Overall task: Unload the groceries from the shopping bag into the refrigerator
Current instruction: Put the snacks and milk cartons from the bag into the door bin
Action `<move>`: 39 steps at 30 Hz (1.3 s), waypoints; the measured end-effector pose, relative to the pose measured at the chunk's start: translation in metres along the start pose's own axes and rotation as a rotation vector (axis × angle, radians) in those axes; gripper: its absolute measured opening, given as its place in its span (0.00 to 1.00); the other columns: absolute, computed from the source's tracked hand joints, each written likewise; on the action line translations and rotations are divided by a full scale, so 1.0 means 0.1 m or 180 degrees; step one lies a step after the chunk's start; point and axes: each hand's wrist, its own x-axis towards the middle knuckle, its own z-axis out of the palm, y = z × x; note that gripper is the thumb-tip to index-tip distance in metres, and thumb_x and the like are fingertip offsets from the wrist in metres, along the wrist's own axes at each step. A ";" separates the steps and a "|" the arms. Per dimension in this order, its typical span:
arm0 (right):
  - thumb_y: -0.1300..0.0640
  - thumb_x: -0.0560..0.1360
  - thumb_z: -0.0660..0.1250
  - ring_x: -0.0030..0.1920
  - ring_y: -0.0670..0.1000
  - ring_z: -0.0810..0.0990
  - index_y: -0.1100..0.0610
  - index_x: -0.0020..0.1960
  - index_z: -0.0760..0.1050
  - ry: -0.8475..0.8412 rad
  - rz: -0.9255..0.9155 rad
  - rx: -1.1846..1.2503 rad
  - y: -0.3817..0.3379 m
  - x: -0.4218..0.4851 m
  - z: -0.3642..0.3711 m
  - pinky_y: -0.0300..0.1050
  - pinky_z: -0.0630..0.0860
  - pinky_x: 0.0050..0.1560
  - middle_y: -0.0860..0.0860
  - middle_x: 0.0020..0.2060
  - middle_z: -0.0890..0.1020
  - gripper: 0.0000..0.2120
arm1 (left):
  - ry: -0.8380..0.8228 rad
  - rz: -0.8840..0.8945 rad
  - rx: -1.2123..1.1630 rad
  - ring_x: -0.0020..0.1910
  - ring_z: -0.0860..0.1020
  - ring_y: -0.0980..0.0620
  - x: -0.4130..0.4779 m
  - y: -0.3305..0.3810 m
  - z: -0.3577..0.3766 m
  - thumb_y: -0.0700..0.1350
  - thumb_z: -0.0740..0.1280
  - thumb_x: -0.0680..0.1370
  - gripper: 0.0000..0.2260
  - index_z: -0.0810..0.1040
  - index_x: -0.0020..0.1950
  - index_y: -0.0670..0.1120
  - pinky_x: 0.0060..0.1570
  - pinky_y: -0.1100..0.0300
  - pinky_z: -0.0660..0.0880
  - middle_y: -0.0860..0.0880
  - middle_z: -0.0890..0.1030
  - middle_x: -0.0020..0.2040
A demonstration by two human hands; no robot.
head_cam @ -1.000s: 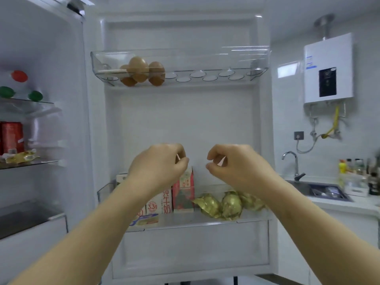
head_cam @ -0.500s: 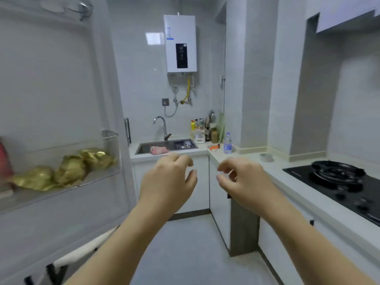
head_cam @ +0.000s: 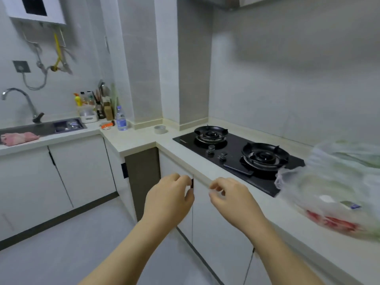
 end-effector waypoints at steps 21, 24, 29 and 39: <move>0.58 0.74 0.63 0.53 0.50 0.74 0.54 0.52 0.77 0.0954 0.2012 -0.0449 2.67 -0.21 -0.91 0.43 0.70 0.53 0.48 0.47 0.76 0.08 | -0.0842 0.1597 -0.1179 0.57 0.72 0.52 1.40 2.29 2.01 0.50 0.59 0.79 0.14 0.74 0.63 0.50 0.54 0.60 0.70 0.53 0.75 0.58; 0.57 0.75 0.62 0.56 0.51 0.73 0.54 0.56 0.76 0.1052 0.2204 -0.0561 2.89 -0.04 -0.90 0.43 0.70 0.55 0.49 0.52 0.77 0.11 | -0.1072 0.1808 -0.1243 0.58 0.72 0.54 1.70 2.41 2.27 0.50 0.59 0.79 0.14 0.73 0.63 0.51 0.51 0.61 0.71 0.53 0.75 0.59; 0.57 0.75 0.62 0.56 0.52 0.74 0.54 0.56 0.76 0.1033 0.2488 -0.0735 3.18 0.31 -0.86 0.45 0.71 0.55 0.51 0.54 0.78 0.11 | -0.1486 0.2104 -0.1293 0.57 0.73 0.53 2.18 2.47 2.66 0.50 0.59 0.79 0.14 0.73 0.64 0.51 0.53 0.59 0.72 0.52 0.75 0.59; 0.58 0.74 0.61 0.51 0.53 0.76 0.57 0.53 0.77 0.1031 0.3001 -0.0992 3.62 0.59 -0.75 0.44 0.72 0.50 0.52 0.51 0.76 0.10 | -0.2061 0.2578 -0.1157 0.58 0.74 0.49 2.66 2.78 3.25 0.48 0.59 0.79 0.15 0.72 0.65 0.49 0.52 0.57 0.73 0.49 0.74 0.60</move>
